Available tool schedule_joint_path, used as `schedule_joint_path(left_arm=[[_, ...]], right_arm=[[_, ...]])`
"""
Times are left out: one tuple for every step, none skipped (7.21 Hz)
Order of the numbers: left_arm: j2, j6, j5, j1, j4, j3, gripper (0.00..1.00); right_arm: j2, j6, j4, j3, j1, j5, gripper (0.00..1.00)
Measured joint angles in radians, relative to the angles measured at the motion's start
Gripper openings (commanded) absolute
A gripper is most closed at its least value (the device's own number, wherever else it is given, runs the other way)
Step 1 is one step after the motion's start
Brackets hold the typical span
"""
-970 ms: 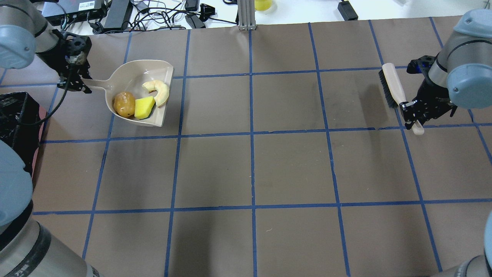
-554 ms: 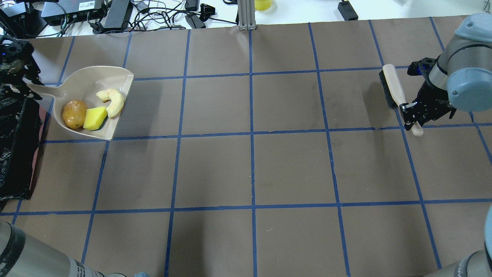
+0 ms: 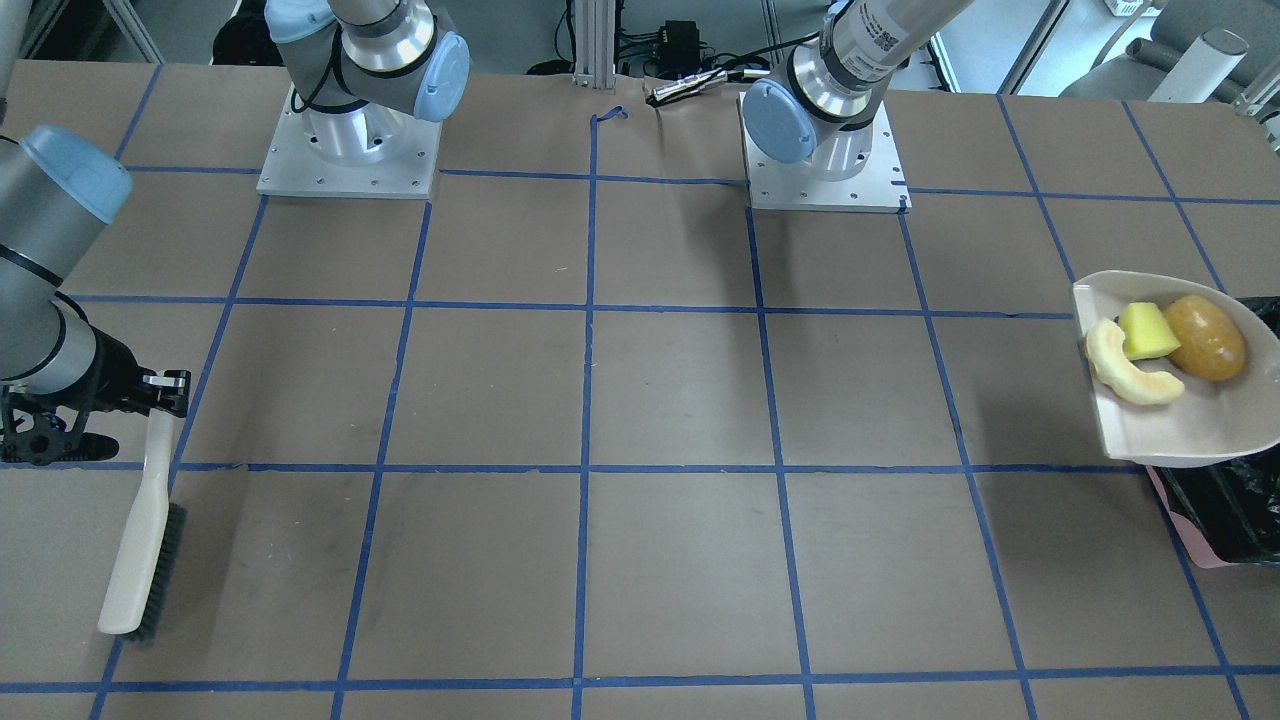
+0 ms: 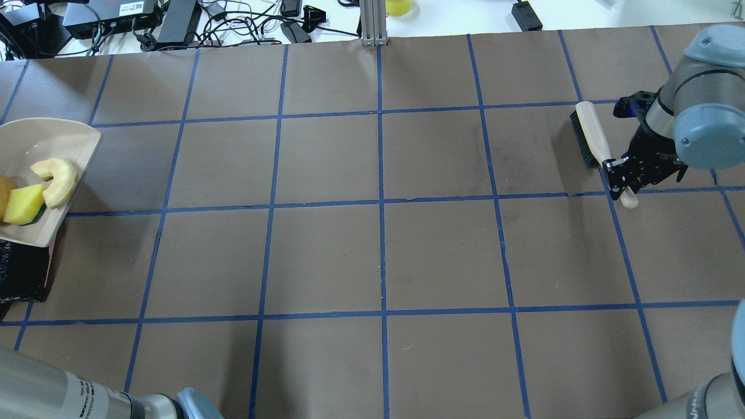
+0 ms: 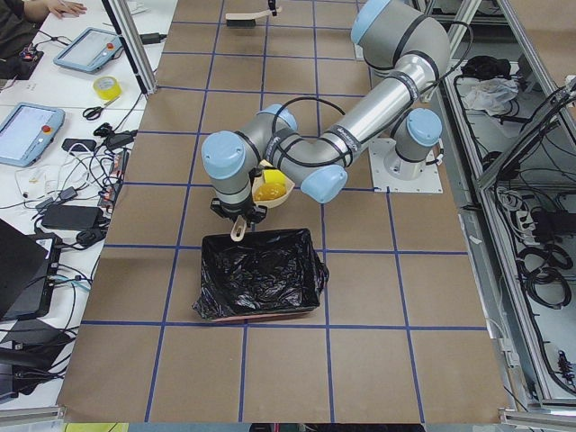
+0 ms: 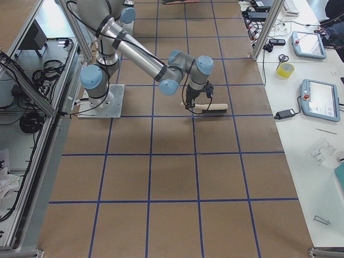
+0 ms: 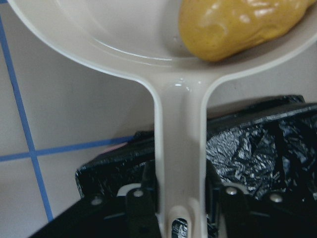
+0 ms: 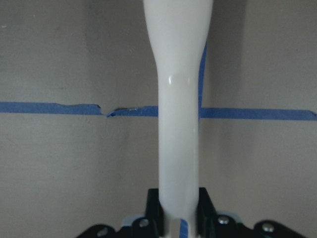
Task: Sweep and dump trash into bin
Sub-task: 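Move the dustpan with the left gripper over the black bin and tip it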
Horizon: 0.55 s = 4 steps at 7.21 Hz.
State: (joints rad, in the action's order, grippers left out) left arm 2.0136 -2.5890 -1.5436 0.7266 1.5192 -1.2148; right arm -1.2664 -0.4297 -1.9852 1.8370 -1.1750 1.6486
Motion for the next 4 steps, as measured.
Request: schedule_joint_path(left_arm=[[0.016, -0.042, -0.008, -0.036, -0.002, 0.04, 0.0], [0.033, -0.073, -0.021, -0.055, -0.016, 0.086, 0.0], [0.058, -0.11, -0.034, -0.066, -0.054, 0.131, 0.0], [0.09, -0.148, -0.04, -0.079, -0.108, 0.162, 0.0]], right_arm=[[0.002, 0.0, -0.001, -0.001, 0.0, 0.0, 0.04], [0.002, 0.0, -0.002, -0.001, 0.0, 0.002, 0.13], [0.002, 0.001, -0.002, -0.001, 0.001, 0.003, 0.18], [0.002, 0.001, -0.002, -0.001, 0.002, 0.003, 0.34]])
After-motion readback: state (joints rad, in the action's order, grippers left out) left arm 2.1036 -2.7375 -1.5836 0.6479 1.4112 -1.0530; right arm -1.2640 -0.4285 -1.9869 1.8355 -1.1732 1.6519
